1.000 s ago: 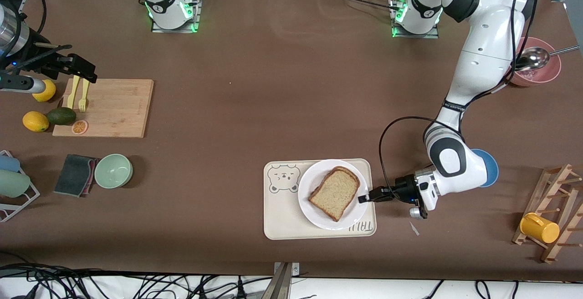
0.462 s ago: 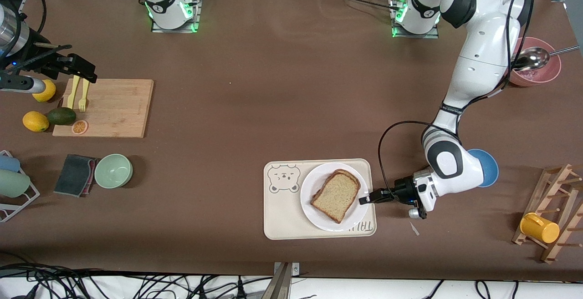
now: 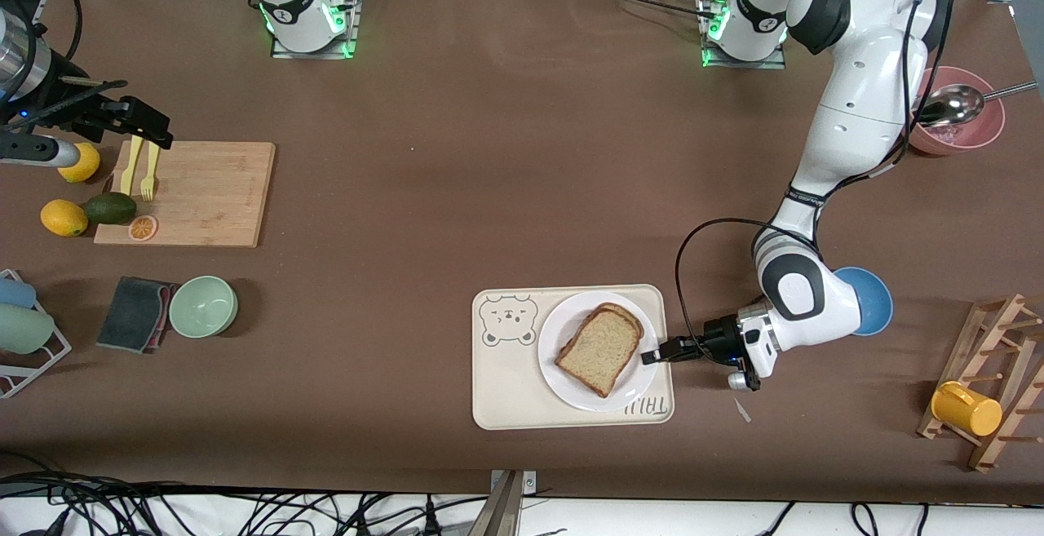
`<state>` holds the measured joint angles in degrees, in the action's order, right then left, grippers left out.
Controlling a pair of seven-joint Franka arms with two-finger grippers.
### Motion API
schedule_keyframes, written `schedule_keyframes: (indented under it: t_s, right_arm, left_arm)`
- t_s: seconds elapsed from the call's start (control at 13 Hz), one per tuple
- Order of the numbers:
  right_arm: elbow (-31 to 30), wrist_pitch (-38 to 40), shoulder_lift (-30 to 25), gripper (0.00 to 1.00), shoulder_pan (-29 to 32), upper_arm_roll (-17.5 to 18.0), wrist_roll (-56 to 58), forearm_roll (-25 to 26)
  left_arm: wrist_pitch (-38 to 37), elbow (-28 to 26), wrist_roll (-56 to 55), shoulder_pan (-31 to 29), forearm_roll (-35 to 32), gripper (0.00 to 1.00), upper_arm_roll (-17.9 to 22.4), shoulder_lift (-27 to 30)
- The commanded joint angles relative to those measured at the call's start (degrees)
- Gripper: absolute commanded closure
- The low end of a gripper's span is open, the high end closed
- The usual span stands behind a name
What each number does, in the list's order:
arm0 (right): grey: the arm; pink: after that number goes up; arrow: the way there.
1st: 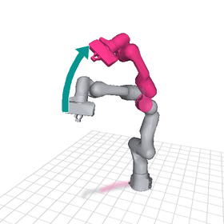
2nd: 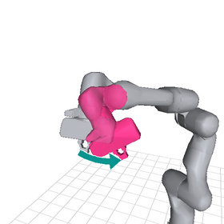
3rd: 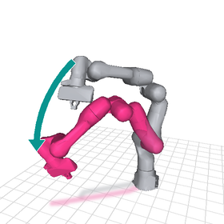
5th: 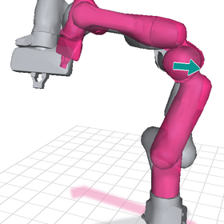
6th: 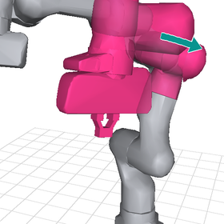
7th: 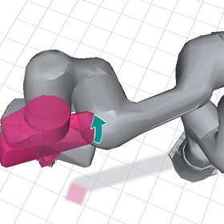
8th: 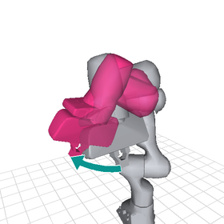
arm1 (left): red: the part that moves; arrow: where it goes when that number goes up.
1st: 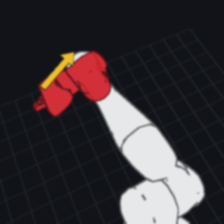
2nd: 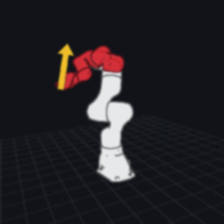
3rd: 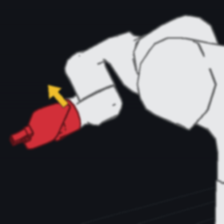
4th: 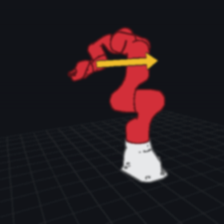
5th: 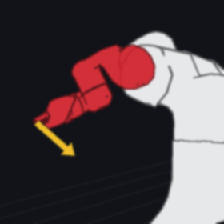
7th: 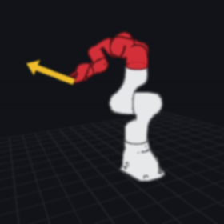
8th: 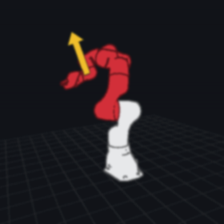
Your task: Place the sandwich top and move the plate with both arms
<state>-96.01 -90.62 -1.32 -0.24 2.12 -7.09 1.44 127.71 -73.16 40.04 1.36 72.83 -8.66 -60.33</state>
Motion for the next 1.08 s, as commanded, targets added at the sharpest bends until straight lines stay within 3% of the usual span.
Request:
schedule_keyframes:
  t_s: [0.0, 0.08, 0.23, 0.31, 0.62, 1.0]
  right_arm:
    - [1.4, 0.5, 0.4, 0.0, 0.2, 0.0, -0.7, 0.4]
    - [2.1, 0.6, 0.6, 0.0, 0.2, 0.0, -0.6, 0.4]
    - [2.5, 1.2, 1.1, 0.0, 0.6, -0.2, 0.2, 0.3]
    - [2.5, 1.2, 1.1, 0.0, 0.4, -0.1, 0.1, 0.9]
    - [3.8, 1.3, 1.7, 0.0, 0.3, 0.0, 0.1, 0.9]
    - [5.5, 2.5, 2.3, 0.0, 0.5, -0.1, 0.3, 0.4]
  left_arm:
    - [-0.5, 1.1, 1.4, -0.2, 1.4, 0.33, -0.3, -0.5]
    - [-0.5, 1.1, 1.4, -0.2, 1.2, 0.3, -0.3, -0.5]
    - [-0.8, 1.1, 1.3, -0.3, 1.0, 0.06, -0.3, -0.1]
    - [-0.9, 1.2, 1.2, -0.4, 0.8, 0.0, -0.3, 0.0]
    - [-2.5, 1.5, -0.3, -1.0, -0.9, 0.0, -0.2, 1.8]
    - [-5.7, 2.0, -7.6, -2.8, -16.0, 0.0, -0.5, 6.9]
